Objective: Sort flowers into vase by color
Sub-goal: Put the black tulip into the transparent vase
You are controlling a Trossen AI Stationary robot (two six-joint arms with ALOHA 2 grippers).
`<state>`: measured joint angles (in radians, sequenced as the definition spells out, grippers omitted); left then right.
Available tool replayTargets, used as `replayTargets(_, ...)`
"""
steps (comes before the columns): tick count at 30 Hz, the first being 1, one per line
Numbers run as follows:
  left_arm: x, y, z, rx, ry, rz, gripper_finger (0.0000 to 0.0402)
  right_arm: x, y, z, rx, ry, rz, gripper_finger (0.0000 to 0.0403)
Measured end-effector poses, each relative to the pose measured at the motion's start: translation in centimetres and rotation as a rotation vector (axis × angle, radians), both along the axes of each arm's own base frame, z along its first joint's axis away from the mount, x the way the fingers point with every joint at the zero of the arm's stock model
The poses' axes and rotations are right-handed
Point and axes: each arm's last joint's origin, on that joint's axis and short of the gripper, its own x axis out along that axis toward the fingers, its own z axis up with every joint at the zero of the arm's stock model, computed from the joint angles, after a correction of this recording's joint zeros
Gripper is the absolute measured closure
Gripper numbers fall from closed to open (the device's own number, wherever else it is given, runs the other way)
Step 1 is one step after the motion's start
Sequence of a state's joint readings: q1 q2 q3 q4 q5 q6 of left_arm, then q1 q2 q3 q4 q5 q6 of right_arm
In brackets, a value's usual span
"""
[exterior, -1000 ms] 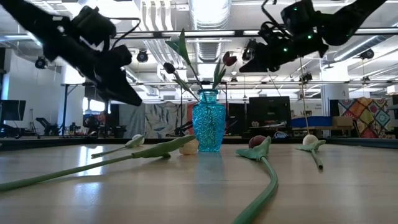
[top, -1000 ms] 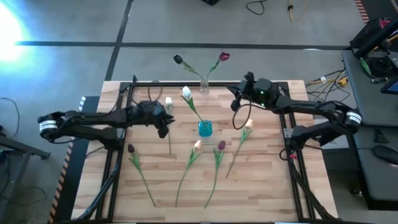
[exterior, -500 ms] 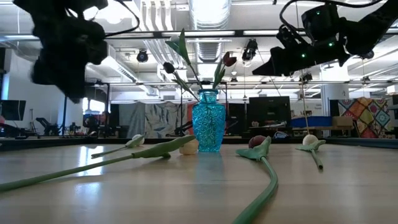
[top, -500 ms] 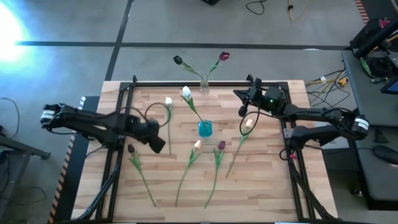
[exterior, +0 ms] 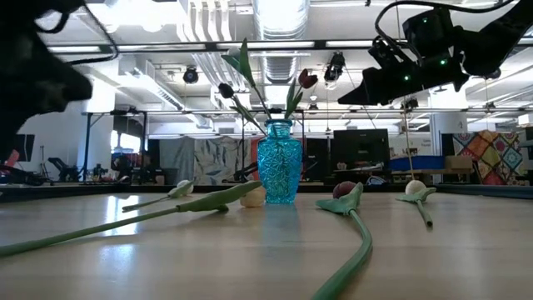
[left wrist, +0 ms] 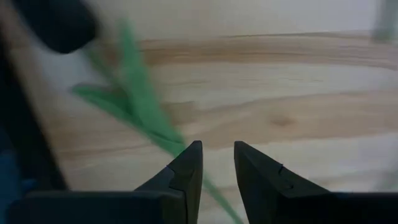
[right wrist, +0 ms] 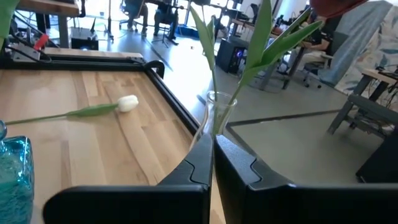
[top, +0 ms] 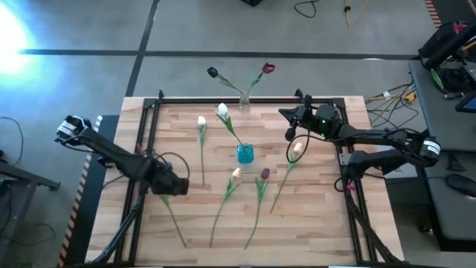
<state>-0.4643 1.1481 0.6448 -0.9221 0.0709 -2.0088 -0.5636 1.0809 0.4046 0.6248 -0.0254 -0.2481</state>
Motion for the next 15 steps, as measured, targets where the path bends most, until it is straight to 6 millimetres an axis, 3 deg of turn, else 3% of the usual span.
replayTargets(7, -0.3, -1.1, -2.0, -0.036, 0.162, 0.011, 0.0304, 0.0, 0.0, -0.2, 0.005, 0.008, 0.0, 0.0394)
replayTargets(15, -0.6, -0.9, -3.2, -0.007, 0.195, 0.005, 0.0296, -0.2, 0.1, -0.6, 0.016, 0.025, 0.0, 0.0394)
